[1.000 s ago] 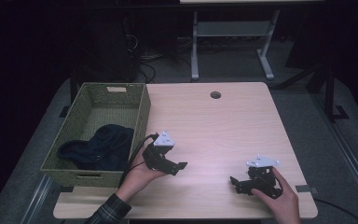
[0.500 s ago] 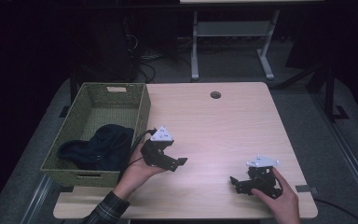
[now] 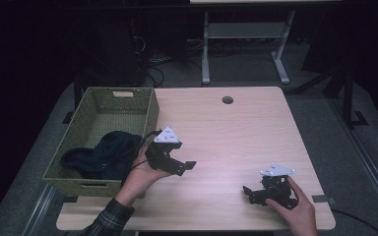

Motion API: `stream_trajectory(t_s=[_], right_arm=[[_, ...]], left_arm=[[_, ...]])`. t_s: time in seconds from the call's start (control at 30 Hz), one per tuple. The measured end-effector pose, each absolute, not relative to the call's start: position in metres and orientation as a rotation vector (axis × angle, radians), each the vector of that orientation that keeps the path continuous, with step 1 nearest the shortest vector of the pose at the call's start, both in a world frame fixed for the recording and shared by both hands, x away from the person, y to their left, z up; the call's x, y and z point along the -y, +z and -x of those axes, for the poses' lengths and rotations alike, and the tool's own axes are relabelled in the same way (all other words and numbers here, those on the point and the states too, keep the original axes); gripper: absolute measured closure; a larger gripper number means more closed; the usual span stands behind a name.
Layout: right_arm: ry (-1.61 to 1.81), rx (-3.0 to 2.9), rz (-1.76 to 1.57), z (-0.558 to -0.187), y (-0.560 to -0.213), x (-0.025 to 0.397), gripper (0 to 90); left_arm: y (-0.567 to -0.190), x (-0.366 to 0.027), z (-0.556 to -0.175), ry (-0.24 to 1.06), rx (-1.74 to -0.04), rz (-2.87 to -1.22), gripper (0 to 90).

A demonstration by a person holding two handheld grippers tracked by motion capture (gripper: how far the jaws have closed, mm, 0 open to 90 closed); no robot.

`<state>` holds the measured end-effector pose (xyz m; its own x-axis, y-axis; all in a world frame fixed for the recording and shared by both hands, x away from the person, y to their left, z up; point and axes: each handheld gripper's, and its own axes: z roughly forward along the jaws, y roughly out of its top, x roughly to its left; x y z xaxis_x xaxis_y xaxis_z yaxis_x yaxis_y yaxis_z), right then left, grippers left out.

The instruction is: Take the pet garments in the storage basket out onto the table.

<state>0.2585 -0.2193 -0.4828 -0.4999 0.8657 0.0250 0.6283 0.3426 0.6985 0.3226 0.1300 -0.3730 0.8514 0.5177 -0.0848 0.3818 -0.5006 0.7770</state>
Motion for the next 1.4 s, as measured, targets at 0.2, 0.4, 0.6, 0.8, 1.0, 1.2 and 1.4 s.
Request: stream_trajectory(t_s=[0.2, 0.4, 0.6, 0.8, 1.0, 1.2, 1.4], right_arm=[[0.941, -2.262, -1.32, -0.259, -0.483, 0.219, 0.4], [0.942, -2.262, -1.319, -0.259, -0.483, 0.219, 0.5], [0.942, -2.262, -1.32, -0.259, -0.483, 0.219, 0.4], [0.942, -2.262, -1.32, -0.259, -0.483, 0.219, 0.4], [0.942, -2.262, -1.321, -0.259, -0.483, 0.219, 0.5], [0.942, -2.262, -1.322, -0.259, -0.483, 0.219, 0.5], [0.942, -2.262, -1.322, -0.259, -0.483, 0.219, 0.4]], left_arm=[[-0.369, -0.139, -0.324, 0.216, -0.665, -2.155, 14.5], [-0.365, -0.143, -0.324, 0.2, -0.669, -2.135, 14.5], [-0.36, -0.15, -0.323, 0.207, -0.67, -2.118, 14.5], [-0.354, -0.16, -0.323, 0.239, -0.683, -2.112, 14.5], [-0.353, -0.174, -0.326, 0.256, -0.72, -2.09, 14.5], [-0.351, -0.189, -0.329, 0.281, -0.742, -2.08, 14.5], [-0.349, -0.202, -0.331, 0.284, -0.764, -2.068, 14.4]])
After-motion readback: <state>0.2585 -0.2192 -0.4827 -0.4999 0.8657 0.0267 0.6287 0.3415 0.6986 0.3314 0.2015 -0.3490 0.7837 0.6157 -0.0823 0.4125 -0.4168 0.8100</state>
